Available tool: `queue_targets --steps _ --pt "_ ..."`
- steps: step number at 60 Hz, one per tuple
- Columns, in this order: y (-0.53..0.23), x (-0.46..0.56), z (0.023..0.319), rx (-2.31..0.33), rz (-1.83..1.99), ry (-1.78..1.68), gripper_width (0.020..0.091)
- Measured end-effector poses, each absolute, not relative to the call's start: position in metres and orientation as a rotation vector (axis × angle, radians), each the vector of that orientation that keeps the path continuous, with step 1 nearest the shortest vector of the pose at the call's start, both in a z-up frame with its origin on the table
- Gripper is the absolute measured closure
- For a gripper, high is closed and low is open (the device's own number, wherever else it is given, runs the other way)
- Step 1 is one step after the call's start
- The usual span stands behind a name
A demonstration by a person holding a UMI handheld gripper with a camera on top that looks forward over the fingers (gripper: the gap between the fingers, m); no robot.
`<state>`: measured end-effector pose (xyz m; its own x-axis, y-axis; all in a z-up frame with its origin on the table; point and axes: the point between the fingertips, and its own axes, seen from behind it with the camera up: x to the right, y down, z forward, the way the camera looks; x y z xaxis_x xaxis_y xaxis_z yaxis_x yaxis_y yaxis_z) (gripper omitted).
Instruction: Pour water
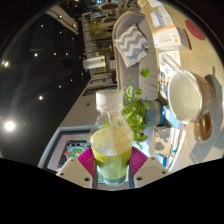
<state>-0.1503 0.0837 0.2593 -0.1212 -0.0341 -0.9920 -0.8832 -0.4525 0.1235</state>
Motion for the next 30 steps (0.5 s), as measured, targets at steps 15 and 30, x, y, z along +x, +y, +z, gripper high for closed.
queue_targets --steps 15,30 --pt "0.076 -0.073 0.342 -1.625 0.995 0.458 0.0696" --pt "0.078 0.07 0.328 -1.687 0.285 0.155 0.0696"
